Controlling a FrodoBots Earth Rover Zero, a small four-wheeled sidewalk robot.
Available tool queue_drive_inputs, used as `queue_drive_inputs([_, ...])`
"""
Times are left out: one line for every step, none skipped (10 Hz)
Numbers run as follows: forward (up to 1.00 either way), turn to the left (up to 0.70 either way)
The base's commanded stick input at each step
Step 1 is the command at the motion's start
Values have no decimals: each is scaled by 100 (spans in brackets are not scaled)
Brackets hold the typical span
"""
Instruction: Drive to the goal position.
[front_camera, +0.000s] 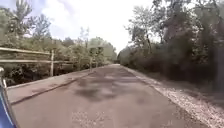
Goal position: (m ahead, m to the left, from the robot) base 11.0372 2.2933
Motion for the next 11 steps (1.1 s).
queue_drive_inputs([70,0])
queue_drive_inputs([70,0])
queue_drive_inputs([70,0])
queue_drive_inputs([70,0])
queue_drive_inputs([70,0])
queue_drive_inputs([70,0])
queue_drive_inputs([70,0])
queue_drive_inputs([70,0])
queue_drive_inputs([70,0])
queue_drive_inputs([70,0])
queue_drive_inputs([70,0])
